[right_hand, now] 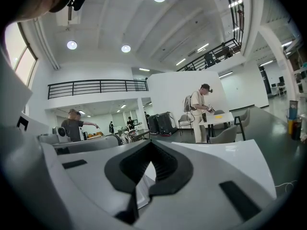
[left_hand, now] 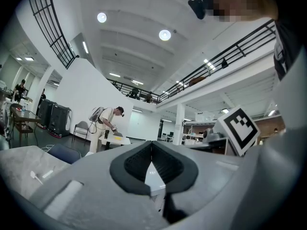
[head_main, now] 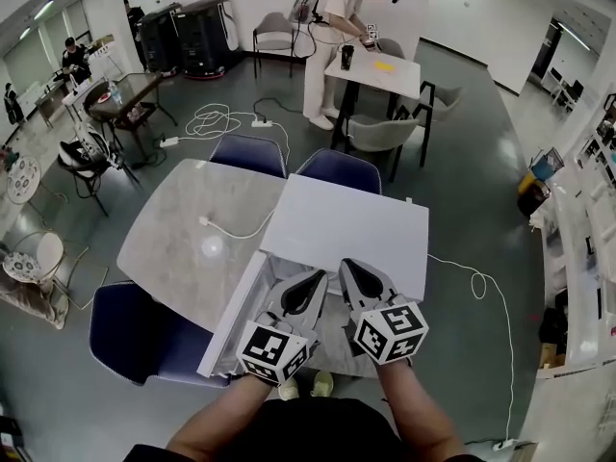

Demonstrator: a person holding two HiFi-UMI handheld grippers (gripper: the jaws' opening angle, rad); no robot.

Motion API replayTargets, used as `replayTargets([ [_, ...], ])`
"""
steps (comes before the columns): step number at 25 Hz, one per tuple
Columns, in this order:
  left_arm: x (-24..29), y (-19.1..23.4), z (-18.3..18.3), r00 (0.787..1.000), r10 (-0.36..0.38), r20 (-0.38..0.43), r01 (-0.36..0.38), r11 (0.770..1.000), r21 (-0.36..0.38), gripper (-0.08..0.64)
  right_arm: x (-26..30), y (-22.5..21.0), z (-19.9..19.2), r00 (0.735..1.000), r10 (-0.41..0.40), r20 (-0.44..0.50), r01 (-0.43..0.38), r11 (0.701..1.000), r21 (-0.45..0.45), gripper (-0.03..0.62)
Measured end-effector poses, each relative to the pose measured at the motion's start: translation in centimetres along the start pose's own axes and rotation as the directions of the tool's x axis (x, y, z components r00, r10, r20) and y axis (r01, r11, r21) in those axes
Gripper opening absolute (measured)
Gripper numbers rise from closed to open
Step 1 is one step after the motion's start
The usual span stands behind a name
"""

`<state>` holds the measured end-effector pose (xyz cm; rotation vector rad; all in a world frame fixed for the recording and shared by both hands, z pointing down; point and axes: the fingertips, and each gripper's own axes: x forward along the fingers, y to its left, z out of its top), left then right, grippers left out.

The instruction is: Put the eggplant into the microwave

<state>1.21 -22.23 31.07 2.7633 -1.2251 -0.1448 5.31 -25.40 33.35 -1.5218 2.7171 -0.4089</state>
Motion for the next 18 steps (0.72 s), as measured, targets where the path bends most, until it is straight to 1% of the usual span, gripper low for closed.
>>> replayTargets([
  [5, 0.3, -0.4, 0.0, 1.000, -0.004, -0.010, 0.004, 1.000, 0.004, 0.009, 0.1, 0.0, 0.1, 1.000, 0.006, 0.000, -0.006, 1.000, -0.006, 0.000],
  [10, 0.4, 0.2, 0.0, 1.000, 0.009, -0.007, -0.009, 1.000, 0.004, 0.009, 0.3, 0.0, 0.1, 1.000, 0.011, -0.001, -0.011, 1.000, -0.010, 0.000],
  [18, 1.5, -0.3, -0.4, 1.000, 0.011, 0.003, -0.011, 1.000, 0.001, 0.009, -0.2, -1.1, 0.3, 1.000, 0.006, 0.002, -0.005, 0.999, -0.032, 0.000],
])
